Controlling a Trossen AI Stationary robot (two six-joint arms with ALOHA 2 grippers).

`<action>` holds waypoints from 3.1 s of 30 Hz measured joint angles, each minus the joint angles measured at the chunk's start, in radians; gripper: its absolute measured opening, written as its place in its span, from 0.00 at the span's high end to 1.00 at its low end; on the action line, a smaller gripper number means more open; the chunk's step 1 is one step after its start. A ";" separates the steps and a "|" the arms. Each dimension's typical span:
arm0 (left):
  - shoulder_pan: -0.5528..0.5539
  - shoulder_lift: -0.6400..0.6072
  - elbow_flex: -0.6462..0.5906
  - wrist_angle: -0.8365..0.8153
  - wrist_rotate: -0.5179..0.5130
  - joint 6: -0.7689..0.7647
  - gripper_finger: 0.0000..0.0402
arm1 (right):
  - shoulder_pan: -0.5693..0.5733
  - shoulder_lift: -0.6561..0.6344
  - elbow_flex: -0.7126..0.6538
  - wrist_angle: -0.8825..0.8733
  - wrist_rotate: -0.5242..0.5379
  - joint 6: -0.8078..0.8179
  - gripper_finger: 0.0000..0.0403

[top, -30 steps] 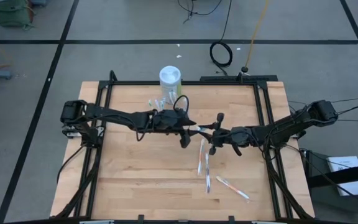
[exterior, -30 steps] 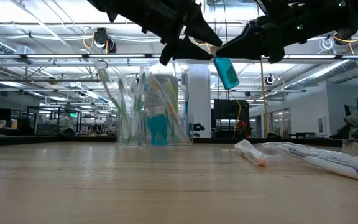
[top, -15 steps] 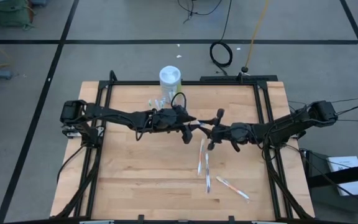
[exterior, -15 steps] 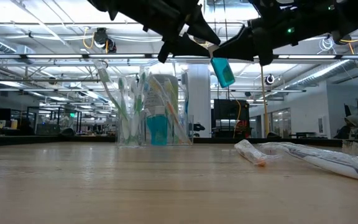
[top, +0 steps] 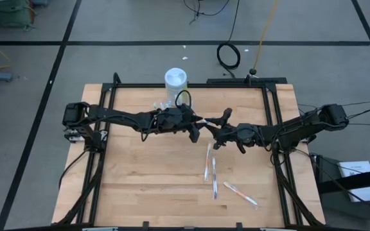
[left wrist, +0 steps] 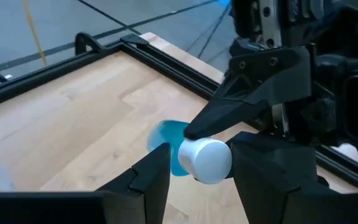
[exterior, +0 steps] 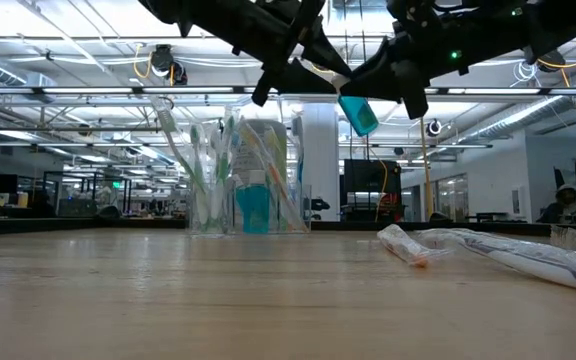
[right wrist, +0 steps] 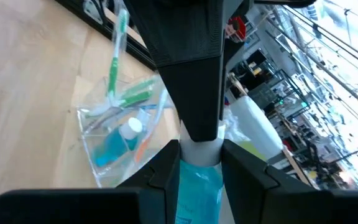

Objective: Pick & Place toothbrushing station
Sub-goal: Put the blue mouthwash into the transparent organizer

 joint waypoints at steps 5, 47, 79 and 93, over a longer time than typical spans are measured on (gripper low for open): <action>0.007 0.002 0.000 0.000 -0.032 -0.008 0.58 | -0.002 0.000 0.002 -0.017 0.013 -0.003 0.78; 0.028 -0.055 0.001 -0.093 0.065 0.510 0.41 | -0.009 -0.147 0.000 -0.156 0.006 0.332 0.77; 0.002 0.032 -0.001 0.048 0.223 0.447 0.78 | -0.019 -0.121 0.000 -0.092 -0.178 0.430 0.62; 0.001 -0.128 0.000 -0.325 0.026 0.299 0.79 | 0.011 -0.224 -0.001 -0.263 0.007 0.424 0.45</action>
